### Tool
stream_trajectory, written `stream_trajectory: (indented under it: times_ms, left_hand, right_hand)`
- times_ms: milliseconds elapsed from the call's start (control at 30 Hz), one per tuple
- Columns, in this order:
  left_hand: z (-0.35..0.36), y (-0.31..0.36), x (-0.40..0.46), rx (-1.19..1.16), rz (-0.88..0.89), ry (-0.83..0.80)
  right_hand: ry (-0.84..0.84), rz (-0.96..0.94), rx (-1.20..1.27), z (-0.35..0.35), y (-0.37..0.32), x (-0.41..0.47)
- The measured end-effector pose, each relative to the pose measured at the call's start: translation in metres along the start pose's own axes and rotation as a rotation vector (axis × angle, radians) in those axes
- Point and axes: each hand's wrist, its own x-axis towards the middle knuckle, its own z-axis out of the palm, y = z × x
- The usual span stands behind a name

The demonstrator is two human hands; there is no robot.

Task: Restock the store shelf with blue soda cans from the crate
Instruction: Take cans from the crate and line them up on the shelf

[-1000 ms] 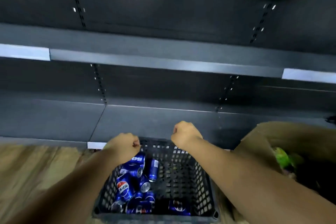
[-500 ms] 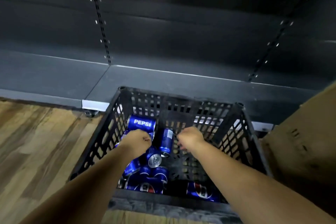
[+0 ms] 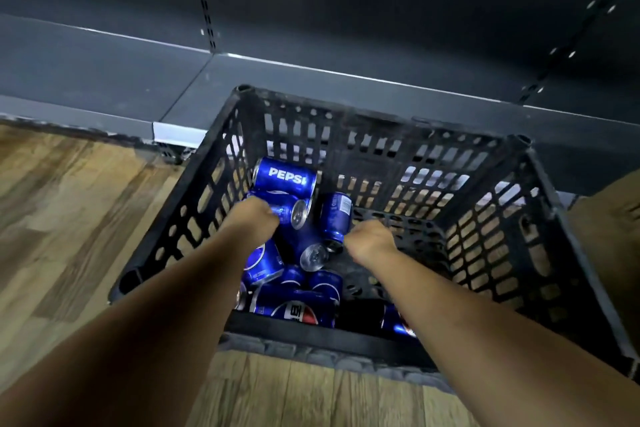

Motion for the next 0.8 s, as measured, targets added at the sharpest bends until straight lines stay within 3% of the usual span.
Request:
stream_trajectory:
  times_ms: [267,433,633,800]
  left_hand:
    - [0.004,-0.021,0.026,-0.059,-0.077,0.074]
    - [0.005,-0.021,0.03,-0.022,-0.073,0.057]
    - [0.009,-0.018,0.03,-0.029,-0.038,0.027]
    - [0.012,-0.014,0.027,0.02,0.008,0.006]
  right_hand:
    - [0.101,-0.302,-0.134,0.028,-0.045,0.009]
    - [0.034,-0.298,-0.057,0.053,-0.061,0.022]
    - [0.033,-0.33,-0.203,0.059,-0.059,0.035]
    - [0.042,-0.236,-0.269,0.064,-0.057,0.049]
